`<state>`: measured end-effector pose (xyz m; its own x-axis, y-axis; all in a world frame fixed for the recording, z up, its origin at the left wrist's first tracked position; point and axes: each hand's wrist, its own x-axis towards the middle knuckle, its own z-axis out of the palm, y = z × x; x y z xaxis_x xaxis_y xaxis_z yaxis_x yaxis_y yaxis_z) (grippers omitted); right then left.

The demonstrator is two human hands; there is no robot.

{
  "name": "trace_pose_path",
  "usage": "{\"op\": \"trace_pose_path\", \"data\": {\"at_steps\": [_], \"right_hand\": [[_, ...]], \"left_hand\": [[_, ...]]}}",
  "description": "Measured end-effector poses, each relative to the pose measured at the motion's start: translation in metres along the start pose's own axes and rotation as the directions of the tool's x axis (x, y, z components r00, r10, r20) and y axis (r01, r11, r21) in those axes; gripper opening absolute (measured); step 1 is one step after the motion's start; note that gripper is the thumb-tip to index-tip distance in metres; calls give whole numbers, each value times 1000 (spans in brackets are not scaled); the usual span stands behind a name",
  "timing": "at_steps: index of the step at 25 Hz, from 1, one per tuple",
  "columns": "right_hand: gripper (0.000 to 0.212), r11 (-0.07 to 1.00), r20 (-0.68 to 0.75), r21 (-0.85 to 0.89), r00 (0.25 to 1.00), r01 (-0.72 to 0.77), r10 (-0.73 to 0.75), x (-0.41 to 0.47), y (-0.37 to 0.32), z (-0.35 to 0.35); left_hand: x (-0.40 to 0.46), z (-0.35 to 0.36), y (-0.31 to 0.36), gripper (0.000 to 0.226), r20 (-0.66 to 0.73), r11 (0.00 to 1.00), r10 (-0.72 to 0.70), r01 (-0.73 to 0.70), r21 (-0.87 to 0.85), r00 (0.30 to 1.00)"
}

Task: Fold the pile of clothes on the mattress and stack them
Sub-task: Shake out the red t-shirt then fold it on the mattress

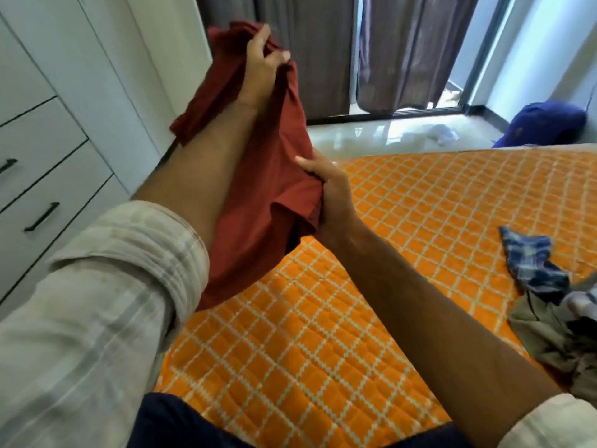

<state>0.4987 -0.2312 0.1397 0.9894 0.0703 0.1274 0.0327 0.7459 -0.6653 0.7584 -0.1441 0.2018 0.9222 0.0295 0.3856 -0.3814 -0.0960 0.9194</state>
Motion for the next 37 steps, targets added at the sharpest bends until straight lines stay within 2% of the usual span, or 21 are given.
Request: {"op": "trace_pose_path", "data": {"at_steps": [3,6,9,11,14,17,19,20,21,22,23,24,26,28,30,32,35,37], "right_hand": [[34,997,-173,-25,983,-66,61,-20,-5,-85],[33,970,-335,-103,926,-220,175,-48,1,-173],[31,919,-482,-199,850,-341,211,-69,1,-270],[31,845,-566,-311,800,-434,202,-75,-7,-327],[29,595,-642,-522,741,-611,197,-81,-30,-385],[36,226,-622,-724,758,-652,195,-89,-49,-428],[43,73,-608,-782,783,-619,131,-96,-48,-441],[44,-5,-595,-804,802,-595,50,-100,-45,-441],[45,-135,-539,-828,839,-544,-78,-104,-40,-437],[46,-304,-418,-835,888,-458,-189,-107,-33,-431],[48,-428,-283,-832,934,-353,-220,-109,-23,-419],[50,-487,-178,-839,968,-242,-175,-108,-16,-409],[44,-507,-40,-862,995,14,94,-108,4,-387],[40,-493,-31,-861,954,127,299,-115,14,-378],[42,-513,-109,-855,937,82,333,-123,11,-379],[42,-571,-139,-819,946,56,292,-131,12,-373],[50,-611,-8,-761,938,219,347,-134,38,-337],[55,-612,59,-717,904,333,422,-136,67,-308]], "left_hand": [[-31,67,-67,98,114,988,-114,101,114,987],[-85,132,-136,80,220,945,-261,203,255,940],[-126,209,-200,69,354,909,-313,170,380,882],[-138,255,-232,66,427,888,-327,119,445,843],[-146,306,-255,67,507,851,-377,73,520,775],[-169,329,-273,66,659,848,-366,-57,527,657],[-184,319,-280,62,733,843,-307,-183,505,607],[-187,309,-281,61,744,837,-261,-239,492,616],[-188,295,-281,60,744,823,-211,-296,486,634],[-190,282,-280,59,739,794,-168,-354,494,653],[-196,260,-278,58,726,753,-145,-401,522,673],[-204,244,-275,57,705,722,-135,-418,551,697],[-240,196,-261,53,653,689,-154,-393,609,741],[-293,133,-249,51,676,659,-194,-416,627,711],[-346,65,-241,51,733,608,-207,-502,615,648],[-387,-1,-235,53,728,538,-238,-537,650,643],[-416,-73,-220,58,653,403,-332,-524,750,680],[-421,-100,-208,62,611,269,-408,-551,790,678]]}}
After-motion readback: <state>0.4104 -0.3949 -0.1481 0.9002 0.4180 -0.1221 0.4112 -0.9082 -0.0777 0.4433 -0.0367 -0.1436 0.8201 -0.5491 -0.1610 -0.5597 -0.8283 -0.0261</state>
